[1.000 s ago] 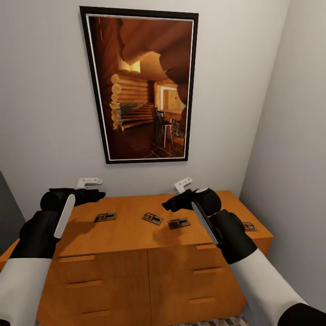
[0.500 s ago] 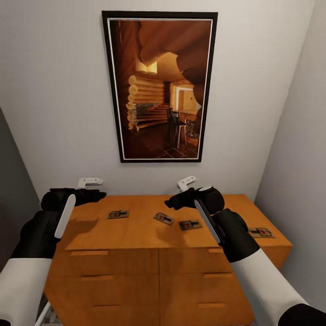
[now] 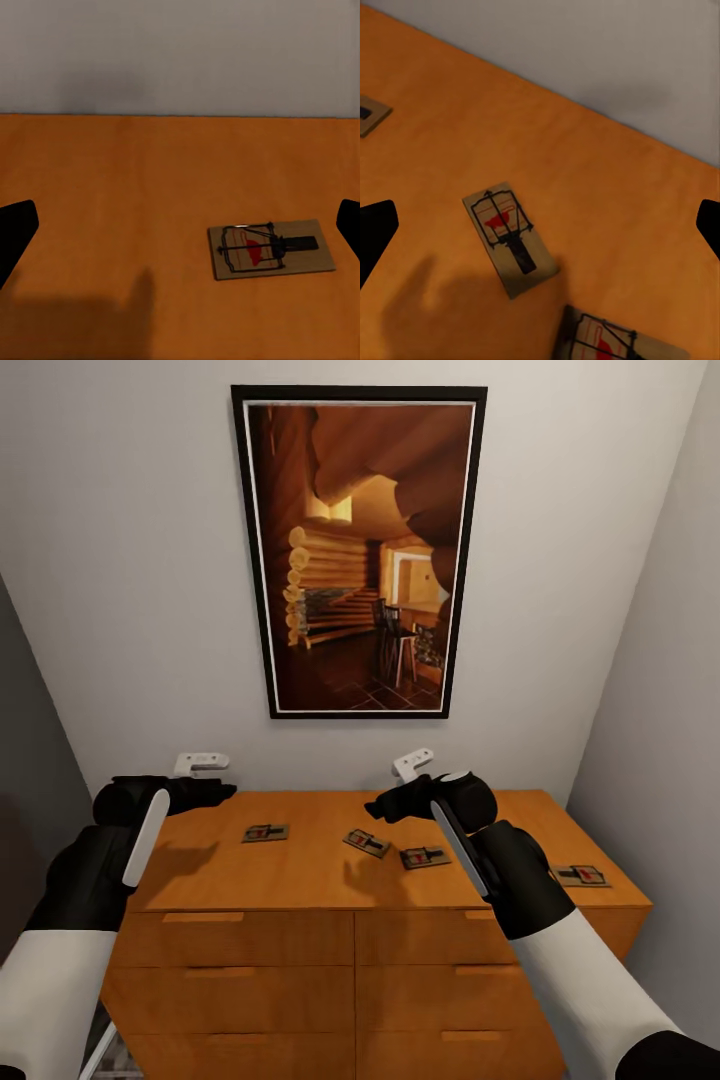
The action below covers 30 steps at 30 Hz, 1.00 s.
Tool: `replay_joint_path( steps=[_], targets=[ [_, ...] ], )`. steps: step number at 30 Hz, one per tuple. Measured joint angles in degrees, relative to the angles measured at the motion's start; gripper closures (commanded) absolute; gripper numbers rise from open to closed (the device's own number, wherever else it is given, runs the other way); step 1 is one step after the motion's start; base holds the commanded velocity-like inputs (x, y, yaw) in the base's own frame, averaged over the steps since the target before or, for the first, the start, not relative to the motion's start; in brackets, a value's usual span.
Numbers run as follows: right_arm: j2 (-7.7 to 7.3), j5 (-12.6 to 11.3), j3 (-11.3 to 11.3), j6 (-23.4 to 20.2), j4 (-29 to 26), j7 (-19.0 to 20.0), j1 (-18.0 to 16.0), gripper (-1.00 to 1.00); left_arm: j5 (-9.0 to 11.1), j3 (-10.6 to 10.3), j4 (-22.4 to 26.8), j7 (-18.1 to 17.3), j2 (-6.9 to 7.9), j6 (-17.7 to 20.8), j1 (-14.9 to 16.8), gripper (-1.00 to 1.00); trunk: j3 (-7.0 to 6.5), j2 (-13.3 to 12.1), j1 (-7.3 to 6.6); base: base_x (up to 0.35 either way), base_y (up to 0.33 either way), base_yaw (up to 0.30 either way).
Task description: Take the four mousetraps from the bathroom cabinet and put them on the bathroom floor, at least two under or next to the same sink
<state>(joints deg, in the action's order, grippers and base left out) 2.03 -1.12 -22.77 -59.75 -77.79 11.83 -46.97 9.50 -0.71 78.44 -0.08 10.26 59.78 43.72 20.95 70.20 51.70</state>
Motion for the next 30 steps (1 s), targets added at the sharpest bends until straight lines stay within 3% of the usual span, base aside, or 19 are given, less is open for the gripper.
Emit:
replay_joint_path(
  steps=[20, 30],
  targets=[
    [-0.08, -0.1, 0.3, 0.0, 0.3, -0.4, 0.0, -1.0, 0.0, 0.0, 0.0, 0.0, -0.08, 0.0, 0.0, -1.0, 0.0, 0.0, 0.0, 0.001, 0.0, 0.1],
    [-0.24, -0.1, 0.2, 0.0, 0.4, -0.5, 0.0, -1.0, 0.0, 0.0, 0.0, -0.1, -0.16, 0.0, 0.0, -1.0, 0.0, 0.0, -0.02, 0.131, -0.091, 0.013]
  ],
)
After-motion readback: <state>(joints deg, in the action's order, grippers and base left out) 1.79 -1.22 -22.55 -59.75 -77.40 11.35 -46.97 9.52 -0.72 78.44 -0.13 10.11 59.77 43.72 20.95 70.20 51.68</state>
